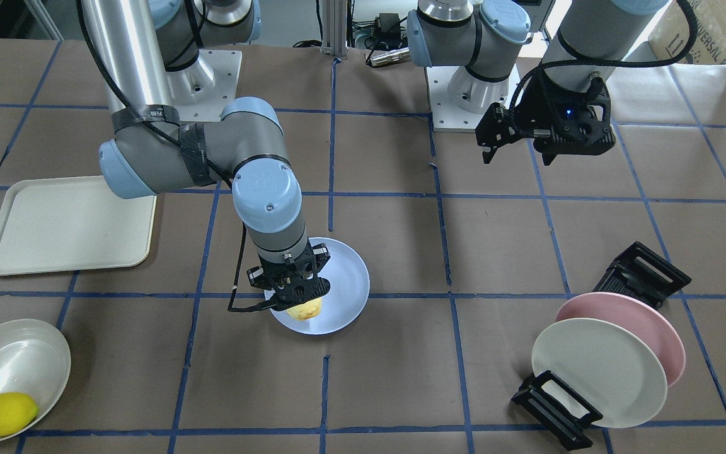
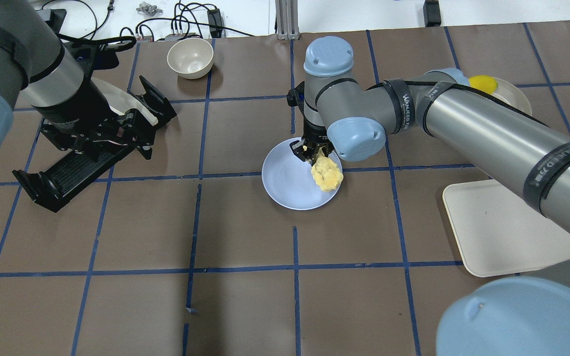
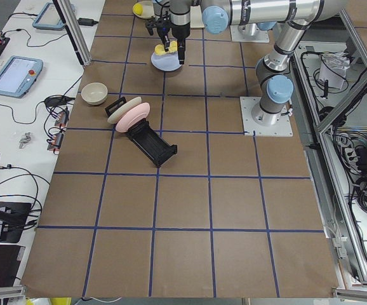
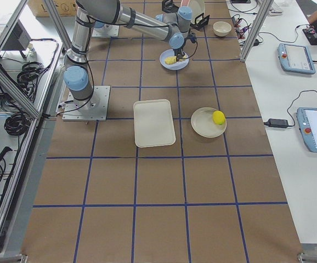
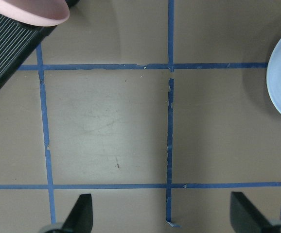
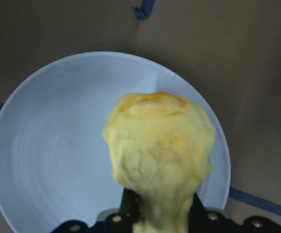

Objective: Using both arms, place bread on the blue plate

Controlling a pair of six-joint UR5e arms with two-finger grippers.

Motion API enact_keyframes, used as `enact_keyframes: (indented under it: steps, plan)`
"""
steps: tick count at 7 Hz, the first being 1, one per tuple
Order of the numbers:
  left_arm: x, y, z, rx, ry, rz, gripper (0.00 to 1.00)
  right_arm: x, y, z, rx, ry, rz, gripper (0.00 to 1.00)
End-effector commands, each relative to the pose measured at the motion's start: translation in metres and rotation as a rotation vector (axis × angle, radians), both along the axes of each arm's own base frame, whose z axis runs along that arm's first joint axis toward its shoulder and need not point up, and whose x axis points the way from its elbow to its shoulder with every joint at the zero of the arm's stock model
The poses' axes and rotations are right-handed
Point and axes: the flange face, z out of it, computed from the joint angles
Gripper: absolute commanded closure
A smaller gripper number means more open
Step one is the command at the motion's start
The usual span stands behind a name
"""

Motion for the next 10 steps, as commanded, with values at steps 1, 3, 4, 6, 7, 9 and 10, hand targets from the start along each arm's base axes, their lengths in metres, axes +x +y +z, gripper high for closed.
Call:
enact_keyframes:
  steps: [1,3,4,6,7,9,10]
  plan:
    - [-0.002,0.001,0.001,0.008,0.013,-0.011,0.00,0.010,-0.004,0.012,-0.044,-0.002,0.016,0.00]
    - [-0.001,0.003,0.005,-0.002,0.011,-0.008,0.00,0.008,-0.012,0.025,-0.059,-0.002,0.013,0.00]
    - [-0.001,0.003,0.005,-0.002,0.012,-0.008,0.00,-0.010,-0.011,0.031,-0.052,0.006,0.001,0.00]
    - [-0.002,0.005,0.007,-0.008,0.016,-0.008,0.00,-0.065,-0.004,0.087,-0.076,0.020,-0.076,0.01]
    - [-0.002,0.005,0.007,-0.008,0.016,-0.008,0.00,-0.111,0.003,0.128,-0.050,0.026,-0.151,0.03]
    - [-0.002,0.005,0.007,-0.008,0.016,-0.008,0.00,-0.210,0.049,0.197,0.082,0.047,-0.327,0.03]
    - [-0.002,0.005,0.007,-0.008,0.015,-0.008,0.00,-0.240,0.070,0.224,0.086,0.047,-0.379,0.02]
